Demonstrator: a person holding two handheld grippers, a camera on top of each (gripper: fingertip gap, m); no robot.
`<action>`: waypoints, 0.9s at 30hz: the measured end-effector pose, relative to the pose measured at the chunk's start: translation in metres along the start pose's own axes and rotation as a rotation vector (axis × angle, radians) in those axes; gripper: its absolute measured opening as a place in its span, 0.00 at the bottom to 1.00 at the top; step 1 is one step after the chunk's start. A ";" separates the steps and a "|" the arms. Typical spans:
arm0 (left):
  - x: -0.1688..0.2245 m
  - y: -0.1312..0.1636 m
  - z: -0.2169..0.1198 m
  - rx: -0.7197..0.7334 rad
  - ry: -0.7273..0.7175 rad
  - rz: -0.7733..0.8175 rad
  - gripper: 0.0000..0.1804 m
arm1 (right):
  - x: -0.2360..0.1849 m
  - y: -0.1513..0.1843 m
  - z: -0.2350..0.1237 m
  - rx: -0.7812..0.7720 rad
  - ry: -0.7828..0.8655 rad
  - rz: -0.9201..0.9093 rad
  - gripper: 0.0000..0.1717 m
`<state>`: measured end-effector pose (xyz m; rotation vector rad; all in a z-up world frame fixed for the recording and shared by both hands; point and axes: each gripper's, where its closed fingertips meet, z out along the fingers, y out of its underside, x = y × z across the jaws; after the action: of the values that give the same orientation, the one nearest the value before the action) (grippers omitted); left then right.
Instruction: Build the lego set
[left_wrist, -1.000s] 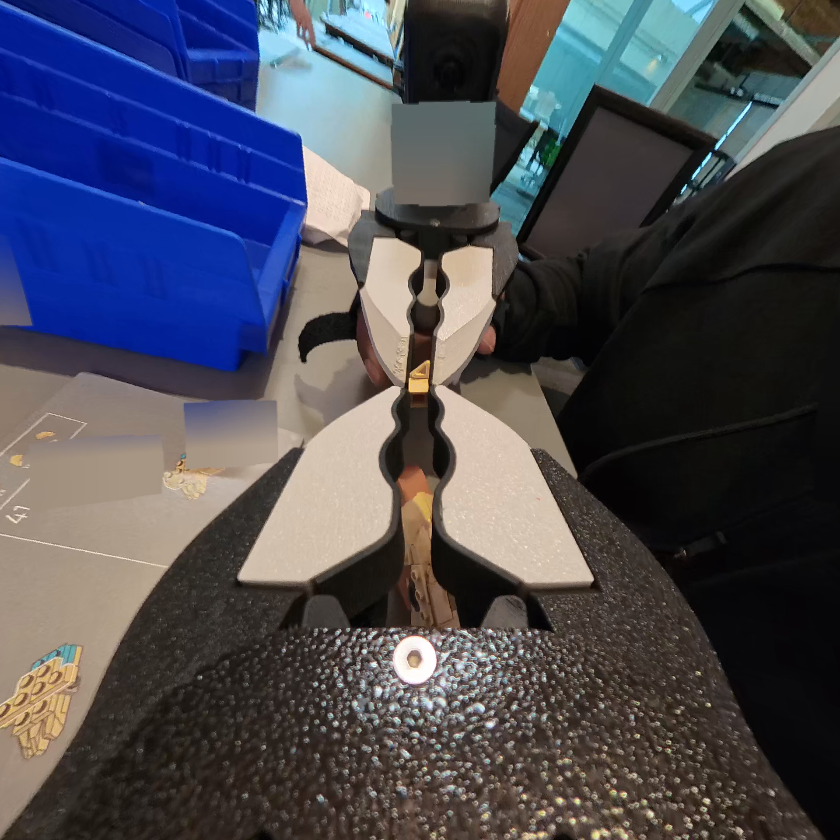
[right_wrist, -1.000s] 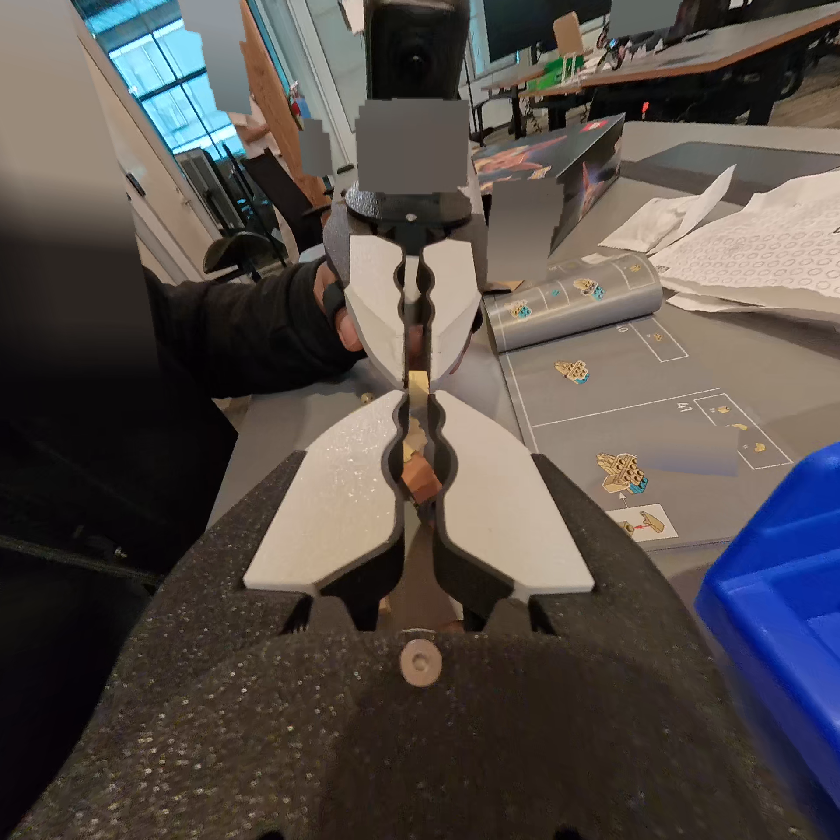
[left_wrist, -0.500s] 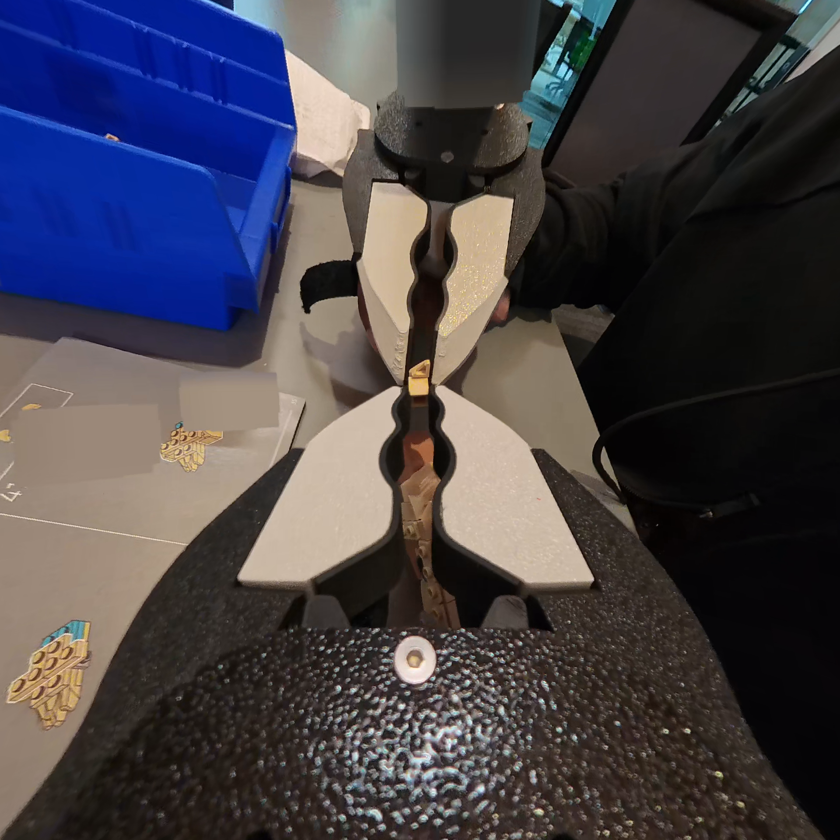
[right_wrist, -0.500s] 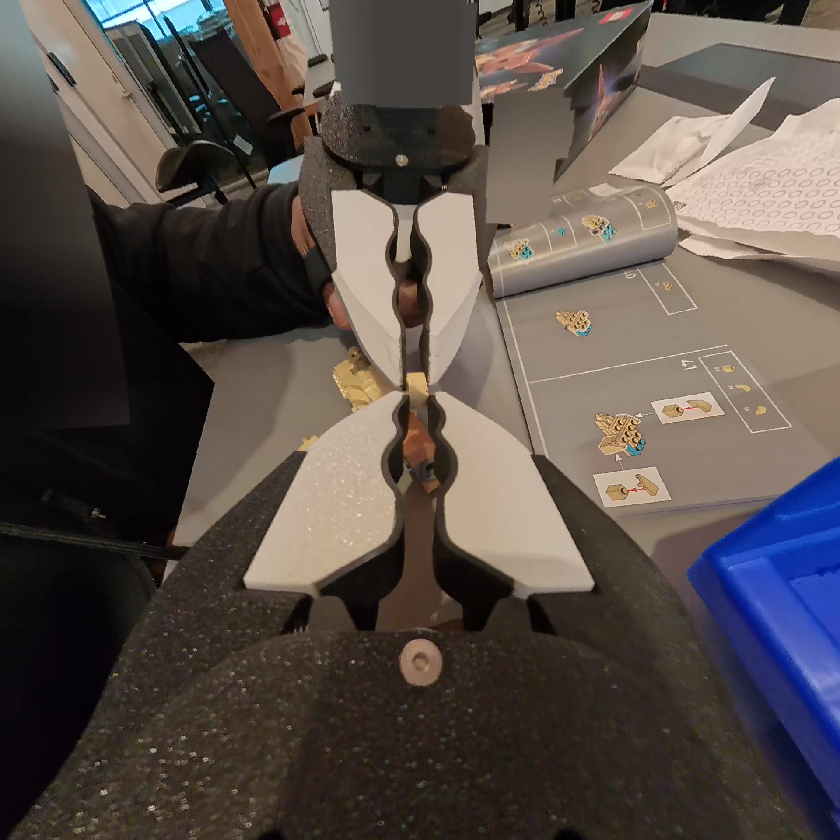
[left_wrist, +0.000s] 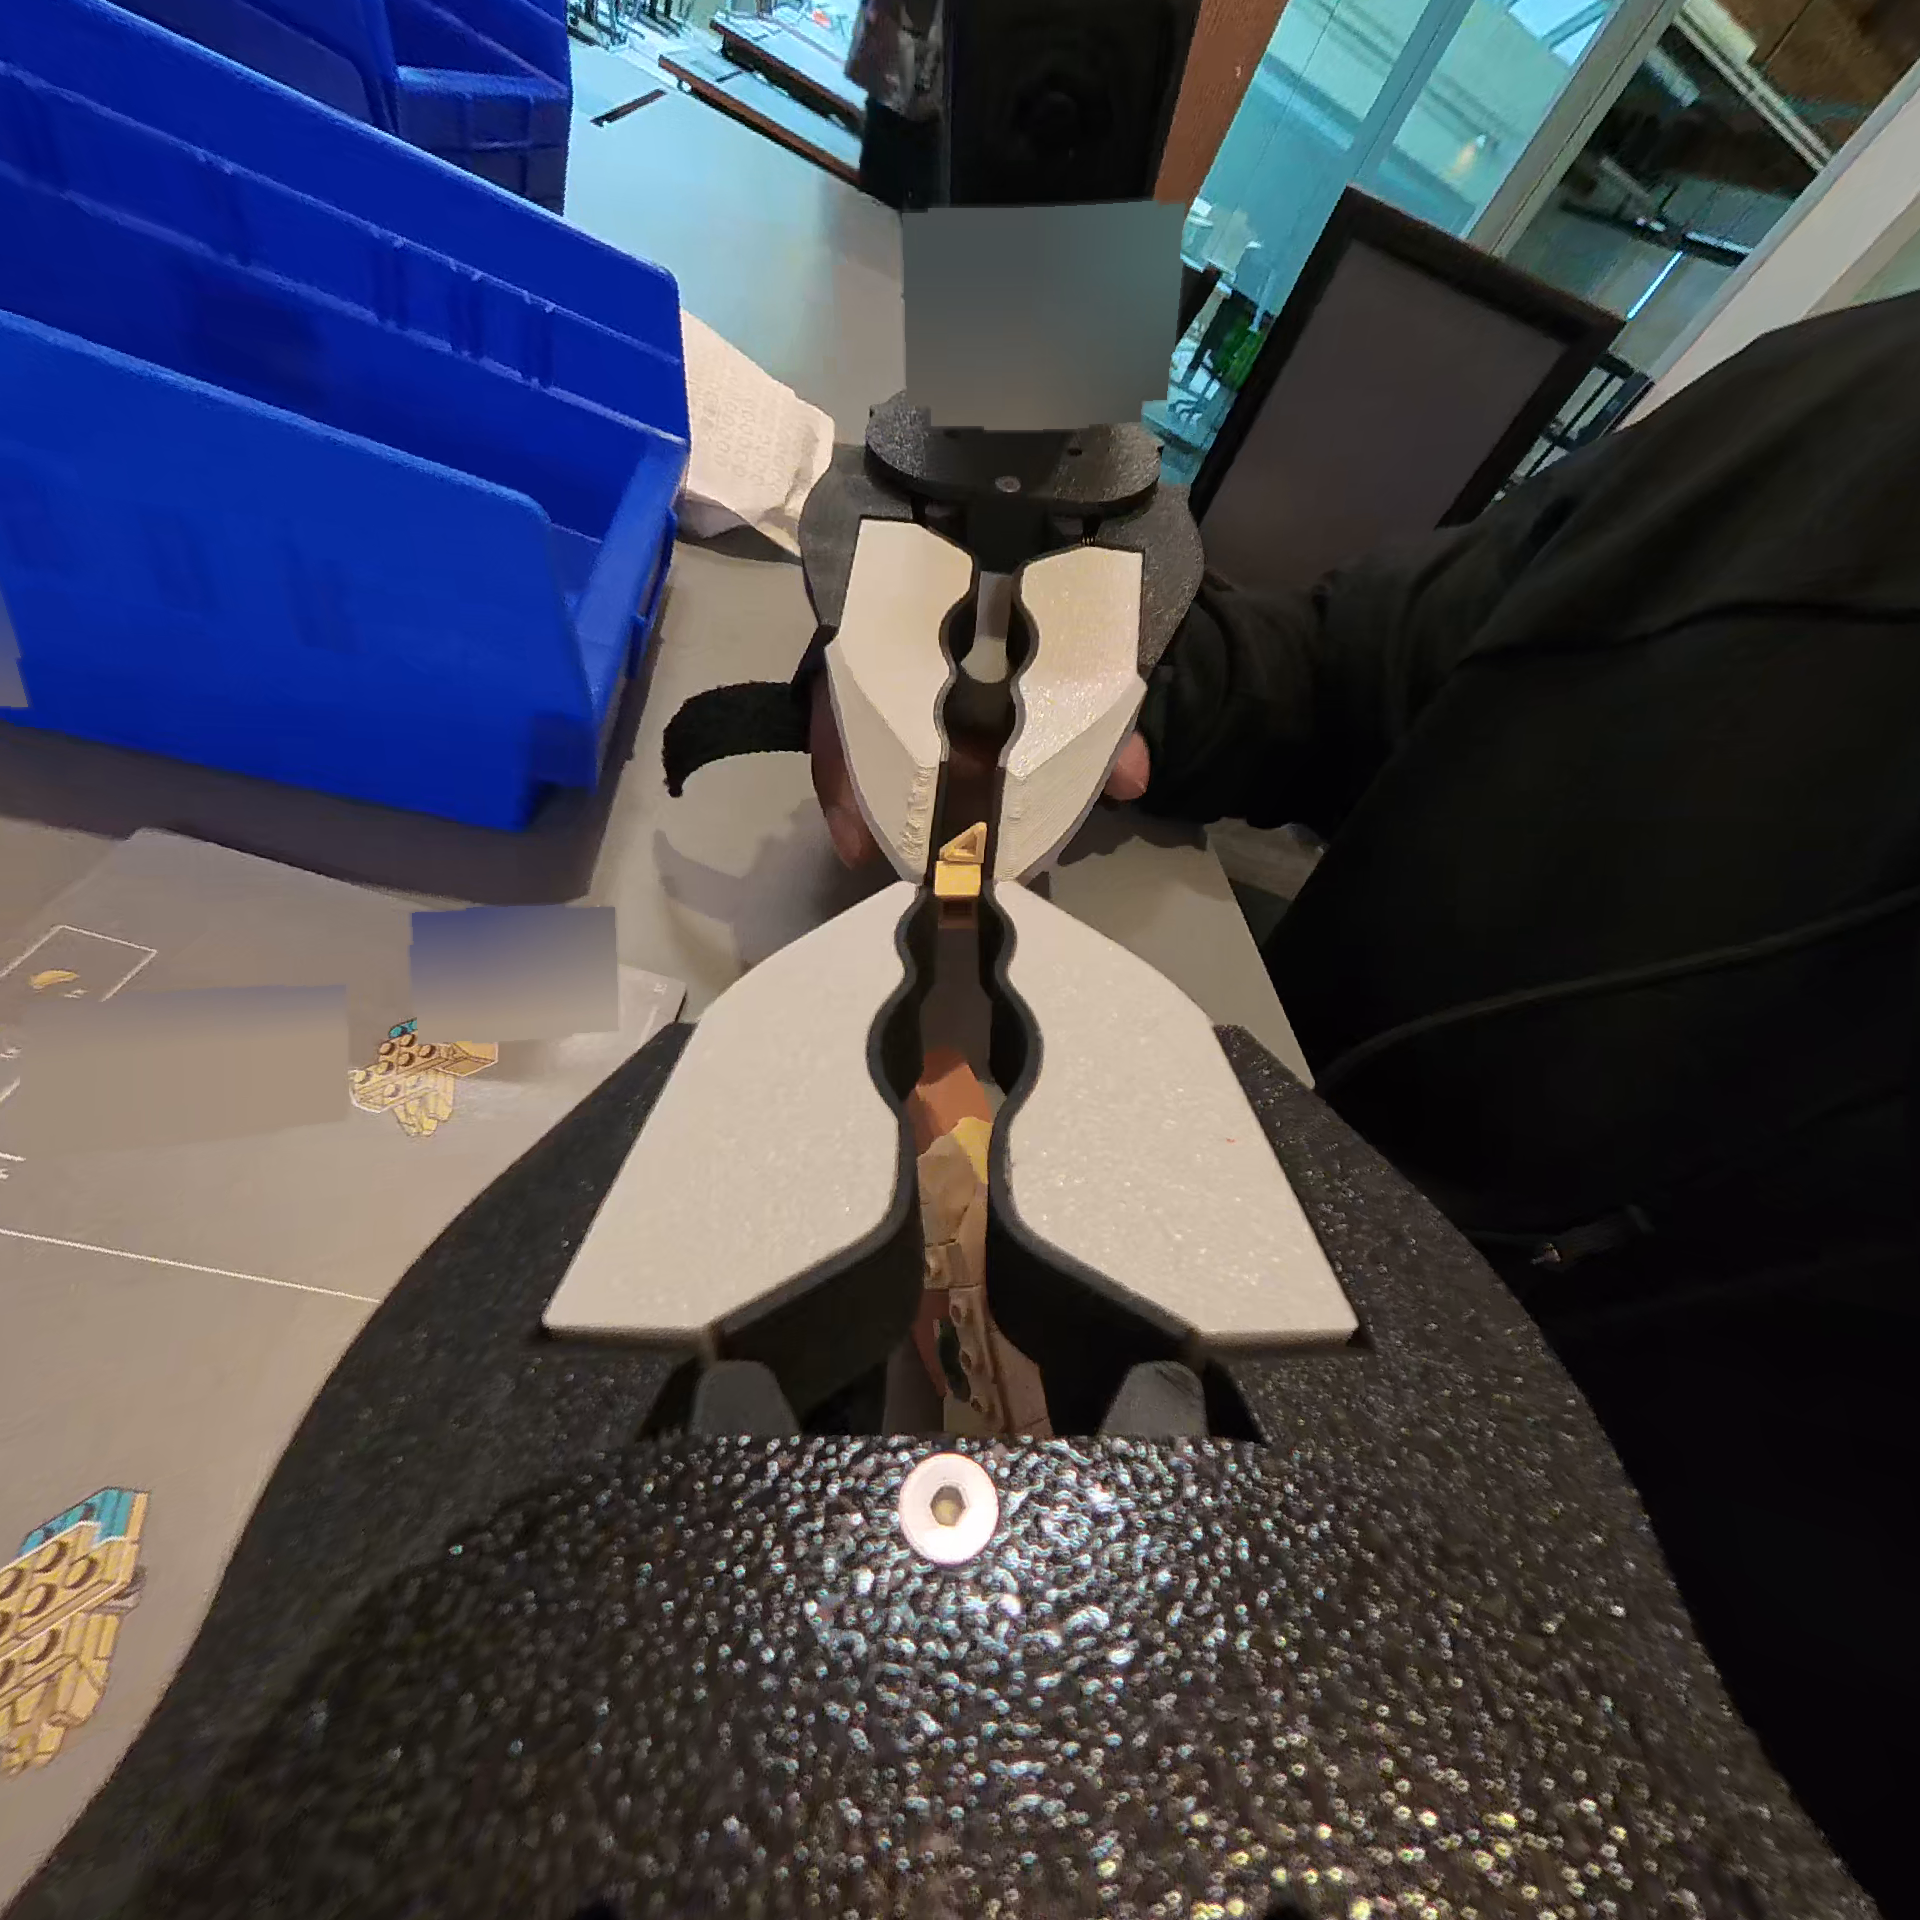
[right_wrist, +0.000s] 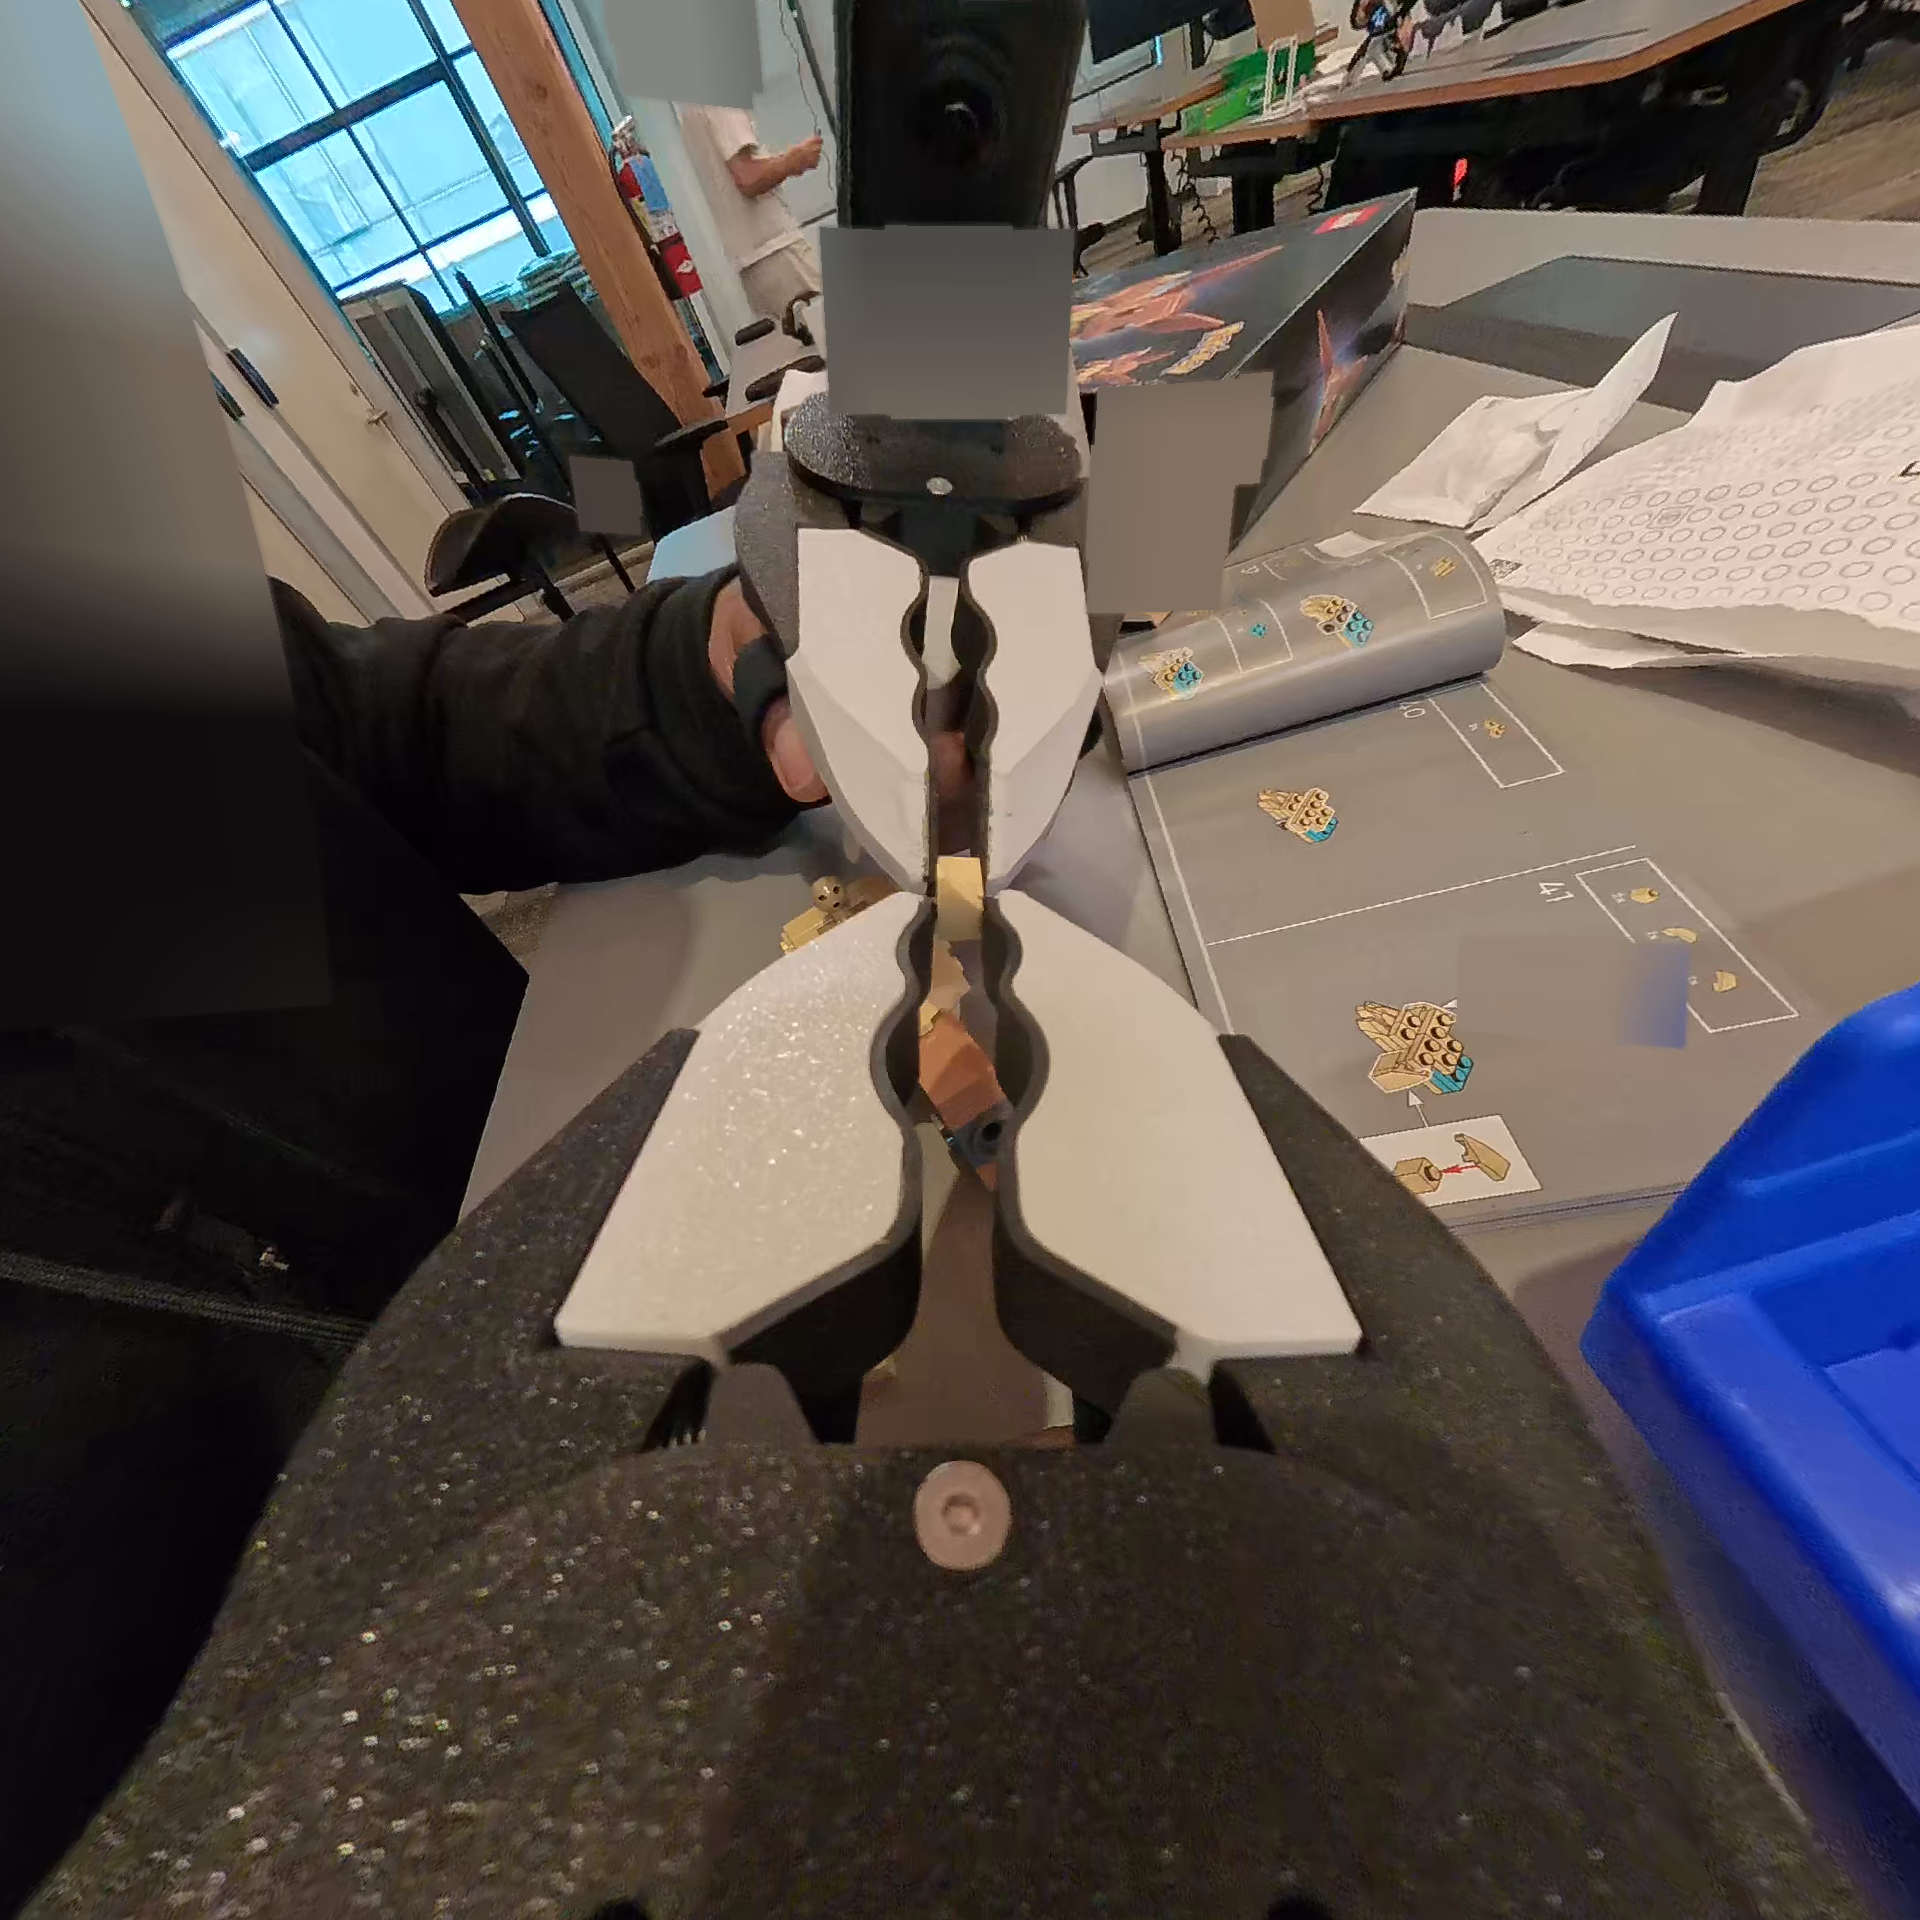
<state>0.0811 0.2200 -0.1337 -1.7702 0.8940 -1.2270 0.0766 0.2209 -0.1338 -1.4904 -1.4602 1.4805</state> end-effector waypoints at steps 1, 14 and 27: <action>0.000 0.000 0.000 0.006 0.002 -0.005 0.04 | 0.000 0.000 0.000 0.004 0.002 0.001 0.05; -0.003 -0.005 0.000 0.060 -0.004 -0.026 0.04 | 0.003 -0.017 -0.009 0.113 -0.011 0.056 0.13; -0.001 -0.021 -0.007 0.162 0.019 -0.058 0.04 | 0.005 -0.022 -0.008 0.164 -0.010 0.092 0.07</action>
<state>0.0768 0.2286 -0.1143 -1.6679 0.7368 -1.3175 0.0767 0.2327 -0.1134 -1.4687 -1.2571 1.6234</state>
